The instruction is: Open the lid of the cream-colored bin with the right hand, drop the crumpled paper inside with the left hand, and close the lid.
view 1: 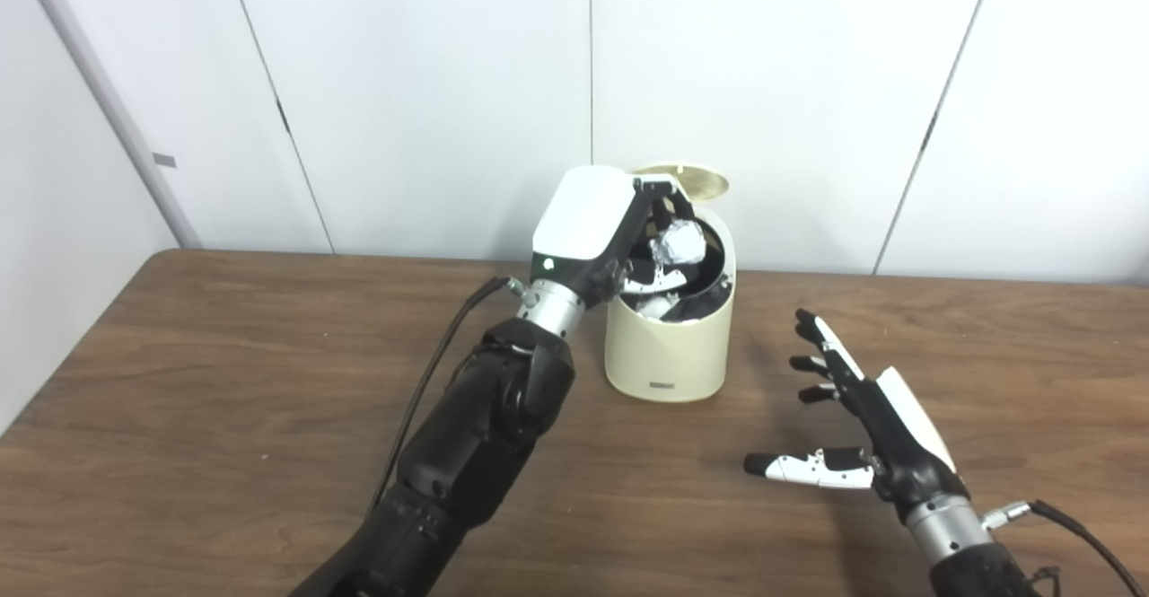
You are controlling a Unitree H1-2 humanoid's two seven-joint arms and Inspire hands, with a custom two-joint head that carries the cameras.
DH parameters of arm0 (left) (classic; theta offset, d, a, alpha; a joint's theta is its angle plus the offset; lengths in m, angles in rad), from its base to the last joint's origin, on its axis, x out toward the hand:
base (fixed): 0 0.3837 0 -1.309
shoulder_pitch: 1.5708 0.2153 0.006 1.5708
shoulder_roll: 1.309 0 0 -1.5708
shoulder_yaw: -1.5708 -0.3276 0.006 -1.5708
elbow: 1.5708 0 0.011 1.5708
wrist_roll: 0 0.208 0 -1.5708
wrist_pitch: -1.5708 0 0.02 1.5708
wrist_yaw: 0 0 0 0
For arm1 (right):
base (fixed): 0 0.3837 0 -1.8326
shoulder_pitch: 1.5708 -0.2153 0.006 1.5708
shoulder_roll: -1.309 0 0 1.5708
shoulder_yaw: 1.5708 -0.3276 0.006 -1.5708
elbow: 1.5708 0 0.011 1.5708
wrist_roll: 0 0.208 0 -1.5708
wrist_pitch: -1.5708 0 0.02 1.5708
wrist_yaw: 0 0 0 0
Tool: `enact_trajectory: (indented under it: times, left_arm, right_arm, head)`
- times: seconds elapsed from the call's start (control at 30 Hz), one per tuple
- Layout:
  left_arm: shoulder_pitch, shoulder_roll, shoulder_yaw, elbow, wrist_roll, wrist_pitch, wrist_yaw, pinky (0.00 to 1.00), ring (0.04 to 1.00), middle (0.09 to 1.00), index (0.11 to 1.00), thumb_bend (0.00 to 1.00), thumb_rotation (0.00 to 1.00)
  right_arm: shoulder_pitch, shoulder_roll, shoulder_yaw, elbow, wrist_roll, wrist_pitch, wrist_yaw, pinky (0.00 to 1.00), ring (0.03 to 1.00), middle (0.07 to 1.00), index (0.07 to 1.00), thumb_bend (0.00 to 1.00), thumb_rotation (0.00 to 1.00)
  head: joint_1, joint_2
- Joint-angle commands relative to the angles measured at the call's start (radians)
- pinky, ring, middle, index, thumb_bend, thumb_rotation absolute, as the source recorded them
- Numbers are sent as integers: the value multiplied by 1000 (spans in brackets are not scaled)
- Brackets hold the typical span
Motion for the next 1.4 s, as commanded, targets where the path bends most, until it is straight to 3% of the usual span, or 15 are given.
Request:
enact_trajectory:
  times: [0.0, 0.23, 0.37, 0.47, 0.53, 0.57, 0.6, 0.7, 1.23, 1.37]
  left_arm:
    - [-64, 15, -4, -11, 26, -7, 43, 268, 347, 468, 552, 491, 0]
    - [-71, 27, -31, -7, 97, 45, 44, 243, 335, 445, 545, 491, 0]
    - [-65, 37, -45, -39, 117, 83, -6, 337, 380, 483, 538, 499, 0]
    - [-57, 42, -48, -75, 111, 104, -59, 410, 490, 490, 506, 518, 0]
    - [-54, 47, -51, -97, 113, 120, -92, 457, 548, 587, 497, 520, 45]
    - [-53, 49, -52, -103, 116, 126, -101, 465, 557, 605, 569, 696, 41]
    - [-52, 51, -52, -108, 117, 130, -107, 471, 564, 620, 620, 810, 40]
    - [-53, 54, -52, -114, 120, 136, -115, 463, 575, 644, 673, 897, 50]
    - [-55, 53, -49, -118, 115, 144, -121, 442, 562, 639, 678, 878, 64]
    - [-46, 51, -38, -131, 90, 139, -132, 445, 545, 608, 639, 854, 37]
  right_arm:
    - [-19, 0, -9, -36, 7, -9, -14, 701, 850, 953, 979, 799, 253]
    - [-9, 3, -9, -48, 1, 2, -14, 699, 850, 953, 976, 803, 258]
    - [-5, 1, -9, -53, 0, 5, -13, 680, 847, 954, 979, 801, 274]
    - [-4, 1, -10, -50, 5, -3, -16, 667, 846, 955, 977, 802, 270]
    - [-3, 1, -10, -52, 6, 0, -15, 665, 847, 958, 978, 802, 269]
    - [-4, 1, -9, -52, 5, 2, -14, 666, 846, 958, 978, 802, 271]
    - [-5, 0, -9, -50, 4, 0, -14, 663, 845, 959, 980, 801, 273]
    - [-6, 1, -9, -46, 7, -2, -15, 667, 849, 958, 978, 803, 265]
    - [-20, -6, -11, -53, 11, 3, -10, 693, 853, 957, 976, 798, 229]
    - [-23, -6, -10, -53, 7, 7, -10, 689, 850, 958, 970, 803, 239]
  head:
    - [-1, 1]
    - [-1, 11]
    - [2, 14]
    - [4, 18]
    - [4, 22]
    - [4, 22]
    - [4, 22]
    - [5, 28]
    - [9, 33]
    - [11, 35]
